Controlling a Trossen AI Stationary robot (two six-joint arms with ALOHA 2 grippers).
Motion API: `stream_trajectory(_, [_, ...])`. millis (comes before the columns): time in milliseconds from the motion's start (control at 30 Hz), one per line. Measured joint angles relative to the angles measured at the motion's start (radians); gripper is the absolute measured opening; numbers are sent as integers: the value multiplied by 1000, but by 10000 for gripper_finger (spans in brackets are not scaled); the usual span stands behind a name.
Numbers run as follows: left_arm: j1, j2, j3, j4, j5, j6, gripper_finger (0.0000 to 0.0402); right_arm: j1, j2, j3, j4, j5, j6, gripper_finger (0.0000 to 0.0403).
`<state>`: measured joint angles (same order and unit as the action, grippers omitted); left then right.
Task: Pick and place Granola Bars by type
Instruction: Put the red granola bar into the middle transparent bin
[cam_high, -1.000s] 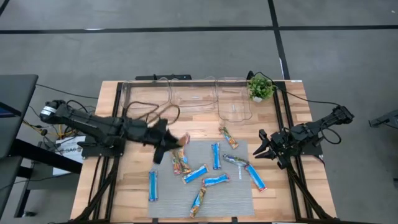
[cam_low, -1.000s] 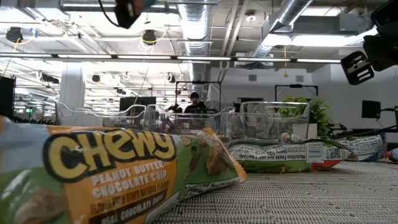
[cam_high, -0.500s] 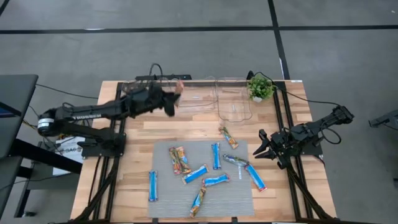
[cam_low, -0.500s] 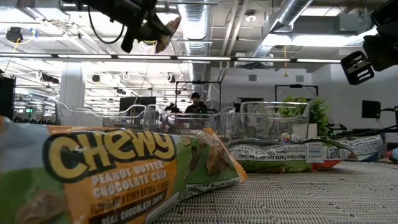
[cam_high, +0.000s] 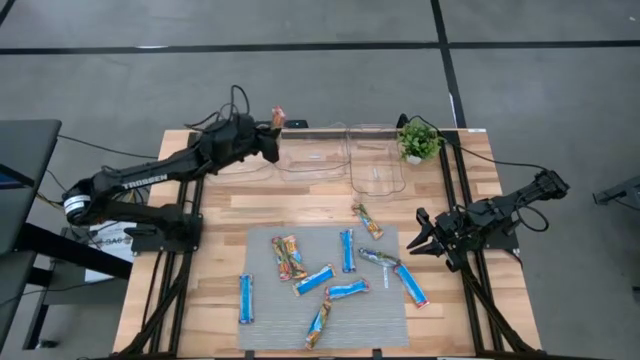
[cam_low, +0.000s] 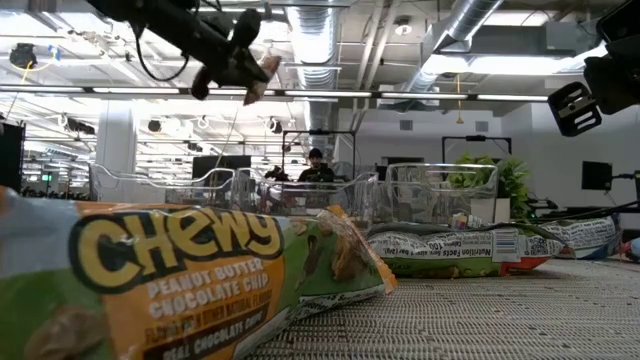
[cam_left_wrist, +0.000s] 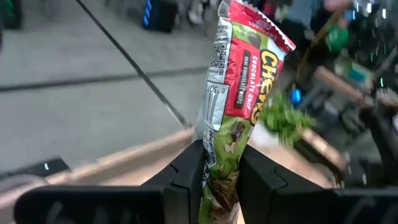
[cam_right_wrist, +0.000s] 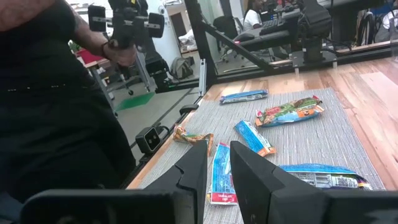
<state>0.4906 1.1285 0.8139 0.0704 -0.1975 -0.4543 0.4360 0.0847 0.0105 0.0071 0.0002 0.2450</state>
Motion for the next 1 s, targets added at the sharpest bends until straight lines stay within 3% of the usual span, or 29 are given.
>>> stream_trajectory(267, [9,209,138,-106,113,121,73,0,0,0,0,0,0,62])
stream_trajectory(667, [3,562,492,-494,112,444,73,0,0,0,0,0,0,62])
stream_trajectory(1000, [-1,685,547,-568,79,505,73,0,0,0,0,0,0,62])
